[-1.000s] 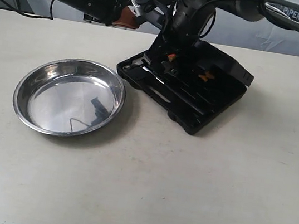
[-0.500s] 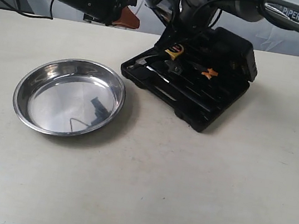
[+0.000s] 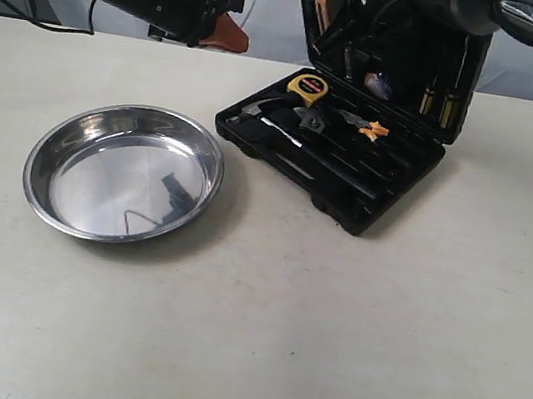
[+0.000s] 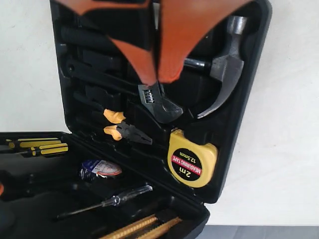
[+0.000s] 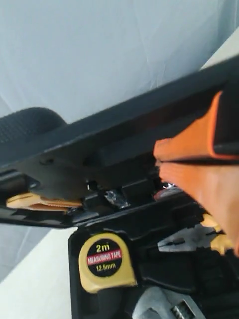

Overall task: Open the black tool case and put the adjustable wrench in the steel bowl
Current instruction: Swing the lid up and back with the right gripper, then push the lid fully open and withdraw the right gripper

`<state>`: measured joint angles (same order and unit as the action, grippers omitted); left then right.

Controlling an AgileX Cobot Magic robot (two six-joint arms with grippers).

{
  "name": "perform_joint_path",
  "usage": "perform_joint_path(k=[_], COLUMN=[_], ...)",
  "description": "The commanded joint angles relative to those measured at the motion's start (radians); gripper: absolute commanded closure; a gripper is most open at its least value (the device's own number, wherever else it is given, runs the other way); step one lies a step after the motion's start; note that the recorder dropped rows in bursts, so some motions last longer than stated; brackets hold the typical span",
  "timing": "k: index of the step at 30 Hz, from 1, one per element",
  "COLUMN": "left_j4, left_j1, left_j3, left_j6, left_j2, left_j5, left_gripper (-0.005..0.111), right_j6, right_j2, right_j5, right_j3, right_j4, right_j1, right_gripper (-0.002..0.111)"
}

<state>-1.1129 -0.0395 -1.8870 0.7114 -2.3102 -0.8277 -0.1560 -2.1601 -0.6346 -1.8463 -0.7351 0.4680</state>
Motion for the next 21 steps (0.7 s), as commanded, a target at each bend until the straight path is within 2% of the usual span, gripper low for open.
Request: perform_joint_path(k=[1,7,13,21], left_j4=[0.022,0.056,0.06,0.06], left_j1=[-0.005,-0.005,-0.005,-0.005], left_j3=[-0.008,-0.008,-0.008,-0.008], left_j6=[0.007,0.007,0.007,0.007], left_j2=[0.009,0.009,0.009,0.009], left_j5=[-0.021,-0.028,-0.028,-0.032], left_gripper=[0.107,0.107,0.107,0.107], right_j6=[-0.067,-0.142,-0.162,-0.162], right_j2=[-0.029,-0.048,-0.064,-0.077], right_j5=[0.081,0.163,0.162,0.086], right_j3=[-0.005,-0.004,-0.004,-0.004], right_j4=[-0.019,-0.027,-0.024,0.006], right_j1=[-0.073,-0.159,-0.229,-0.246], right_gripper=[0.108,0.108,0.108,0.108])
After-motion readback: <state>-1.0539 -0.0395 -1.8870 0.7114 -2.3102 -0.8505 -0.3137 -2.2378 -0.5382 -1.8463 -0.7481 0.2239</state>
